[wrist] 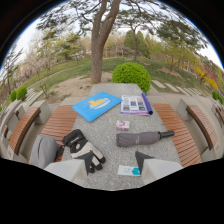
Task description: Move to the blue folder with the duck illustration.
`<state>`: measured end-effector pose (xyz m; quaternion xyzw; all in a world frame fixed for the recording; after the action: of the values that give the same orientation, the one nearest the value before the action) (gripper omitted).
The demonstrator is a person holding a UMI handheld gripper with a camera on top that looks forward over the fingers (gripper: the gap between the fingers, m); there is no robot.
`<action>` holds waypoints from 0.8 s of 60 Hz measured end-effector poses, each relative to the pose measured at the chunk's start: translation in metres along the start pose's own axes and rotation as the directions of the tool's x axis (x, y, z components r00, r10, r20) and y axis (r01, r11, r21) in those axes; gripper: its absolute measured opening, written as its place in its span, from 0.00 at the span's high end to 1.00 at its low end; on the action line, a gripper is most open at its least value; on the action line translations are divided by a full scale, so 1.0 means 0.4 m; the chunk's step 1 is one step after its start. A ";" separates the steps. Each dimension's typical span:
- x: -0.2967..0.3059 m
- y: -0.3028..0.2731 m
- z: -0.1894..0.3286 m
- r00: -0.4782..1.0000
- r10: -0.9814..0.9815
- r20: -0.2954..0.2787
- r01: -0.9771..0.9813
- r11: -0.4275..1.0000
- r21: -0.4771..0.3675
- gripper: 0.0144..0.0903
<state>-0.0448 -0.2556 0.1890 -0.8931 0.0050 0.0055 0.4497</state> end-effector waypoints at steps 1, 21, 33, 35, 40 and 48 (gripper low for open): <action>-0.001 -0.001 0.000 1.000 0.000 0.001 0.000 1.000 0.001 0.09; -0.051 -0.025 0.017 1.000 -0.013 0.017 0.013 1.000 0.019 0.09; -0.099 -0.070 0.071 0.999 -0.030 0.037 0.029 0.998 0.049 0.09; -0.104 -0.080 0.074 0.999 -0.033 0.041 0.031 0.998 0.055 0.09; -0.117 -0.110 0.136 0.998 -0.037 0.048 0.033 0.997 0.067 0.09; -0.138 -0.176 0.227 0.997 -0.049 0.061 0.044 0.996 0.081 0.10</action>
<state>-0.0995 -0.1403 0.1924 -0.8739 -0.0299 0.0228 0.4847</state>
